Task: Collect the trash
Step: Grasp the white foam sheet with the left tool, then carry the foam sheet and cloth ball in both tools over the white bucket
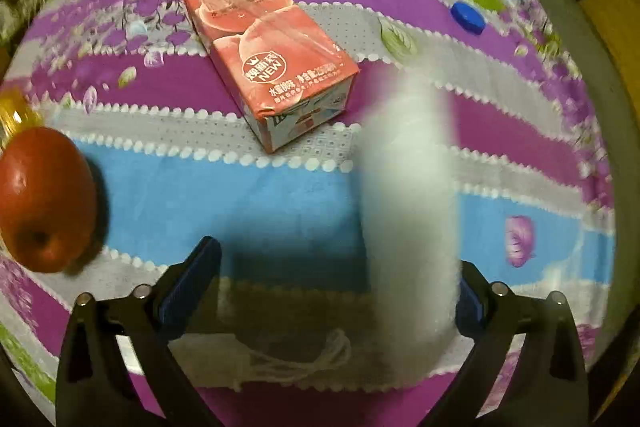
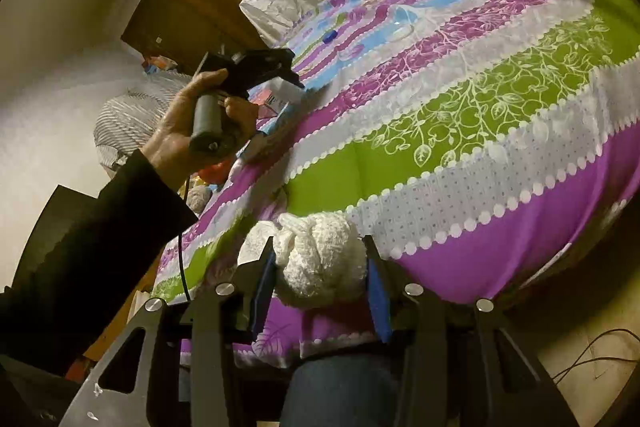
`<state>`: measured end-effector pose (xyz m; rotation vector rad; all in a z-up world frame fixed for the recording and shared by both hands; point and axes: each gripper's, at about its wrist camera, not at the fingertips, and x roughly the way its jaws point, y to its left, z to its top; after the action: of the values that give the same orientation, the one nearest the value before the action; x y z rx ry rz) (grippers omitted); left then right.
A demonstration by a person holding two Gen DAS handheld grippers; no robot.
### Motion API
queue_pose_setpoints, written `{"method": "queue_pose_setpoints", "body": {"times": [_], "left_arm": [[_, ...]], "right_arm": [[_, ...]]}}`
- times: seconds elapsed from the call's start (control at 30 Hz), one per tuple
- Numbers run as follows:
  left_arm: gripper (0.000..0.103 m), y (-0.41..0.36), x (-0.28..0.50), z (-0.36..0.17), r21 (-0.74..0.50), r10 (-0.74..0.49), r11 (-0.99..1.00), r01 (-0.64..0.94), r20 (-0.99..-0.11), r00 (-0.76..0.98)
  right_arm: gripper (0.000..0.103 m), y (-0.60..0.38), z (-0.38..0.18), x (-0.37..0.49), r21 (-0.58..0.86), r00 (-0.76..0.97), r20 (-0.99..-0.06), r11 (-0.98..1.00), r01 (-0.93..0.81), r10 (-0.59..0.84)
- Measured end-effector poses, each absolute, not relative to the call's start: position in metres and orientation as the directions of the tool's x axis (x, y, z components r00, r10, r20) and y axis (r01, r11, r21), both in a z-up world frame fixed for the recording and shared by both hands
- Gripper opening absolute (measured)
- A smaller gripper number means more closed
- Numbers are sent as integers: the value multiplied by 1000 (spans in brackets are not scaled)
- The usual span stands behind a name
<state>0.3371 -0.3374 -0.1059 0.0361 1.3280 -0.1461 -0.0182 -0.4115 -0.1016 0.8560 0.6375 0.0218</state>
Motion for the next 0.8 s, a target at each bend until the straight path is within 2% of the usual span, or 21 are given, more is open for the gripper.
{"method": "queue_pose_setpoints", "body": {"times": [0.03, 0.07, 0.1, 0.13, 0.3, 0.37, 0.43, 0.57, 0.73, 0.8], "left_arm": [[63, -337, 334, -100, -34, -73, 989, 146, -959, 274], [31, -335, 332, -94, -78, -126, 981, 177, -953, 275], [24, -332, 331, -88, -146, -193, 969, 201, -951, 240], [23, -324, 327, -77, -215, -259, 953, 213, -943, 209], [23, -267, 281, 9, -335, -448, 868, 366, -845, 291], [23, -222, 248, 42, -344, -508, 824, 450, -801, 318], [23, -181, 222, 55, -315, -515, 813, 489, -780, 354], [23, -92, 180, 34, -259, -462, 833, 489, -811, 358], [23, 3, 171, -42, -287, -411, 873, 395, -869, 276], [23, 20, 177, -64, -212, -329, 915, 343, -884, 332]], "right_arm": [[43, -411, -100, -19, 707, 818, -513, 669, 231, 259], [43, -410, -99, -19, 706, 822, -509, 670, 229, 254], [43, -410, -97, -19, 704, 826, -505, 673, 226, 251], [43, -409, -94, -19, 701, 829, -501, 678, 221, 248], [43, -401, -77, -14, 694, 846, -474, 696, 187, 245], [43, -393, -69, -7, 697, 848, -457, 700, 154, 268], [43, -380, -62, 5, 694, 839, -450, 711, 113, 305], [43, -334, -51, 40, 665, 795, -463, 747, 20, 391], [43, -270, -53, 89, 608, 752, -515, 794, -18, 412], [43, -248, -58, 104, 583, 739, -540, 813, -18, 403]]}}
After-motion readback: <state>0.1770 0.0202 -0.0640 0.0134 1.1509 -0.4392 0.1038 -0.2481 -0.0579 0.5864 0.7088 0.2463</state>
